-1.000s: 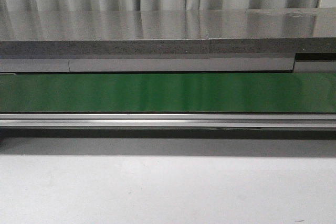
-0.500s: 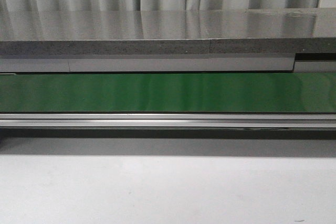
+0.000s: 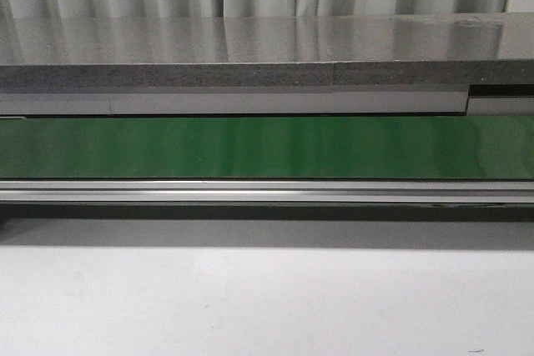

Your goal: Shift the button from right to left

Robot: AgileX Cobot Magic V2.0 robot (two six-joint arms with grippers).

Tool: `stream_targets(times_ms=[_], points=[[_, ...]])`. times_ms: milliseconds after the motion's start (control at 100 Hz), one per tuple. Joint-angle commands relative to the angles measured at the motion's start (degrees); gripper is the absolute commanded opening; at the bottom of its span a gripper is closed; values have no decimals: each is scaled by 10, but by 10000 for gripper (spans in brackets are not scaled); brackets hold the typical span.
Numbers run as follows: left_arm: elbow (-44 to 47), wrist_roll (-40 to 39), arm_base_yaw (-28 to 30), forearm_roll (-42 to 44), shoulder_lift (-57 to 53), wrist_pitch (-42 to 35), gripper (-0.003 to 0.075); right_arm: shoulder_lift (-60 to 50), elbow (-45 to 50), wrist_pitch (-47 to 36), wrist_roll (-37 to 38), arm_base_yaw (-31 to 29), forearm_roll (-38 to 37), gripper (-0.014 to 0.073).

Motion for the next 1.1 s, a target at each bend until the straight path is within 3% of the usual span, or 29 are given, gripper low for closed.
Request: stream_targets(times_ms=[0,590,1090], points=[[-17,-1,2,-3,-56,-26,439,1,-15,-38,-5,2,9,-64],[-1,-1,-105,-71,-282,-5,435,1,-15,-38,-5,2,9,-64],[225,-1,-138,-148,-547,-36,435,1,-15,-38,-5,2,9,-64]])
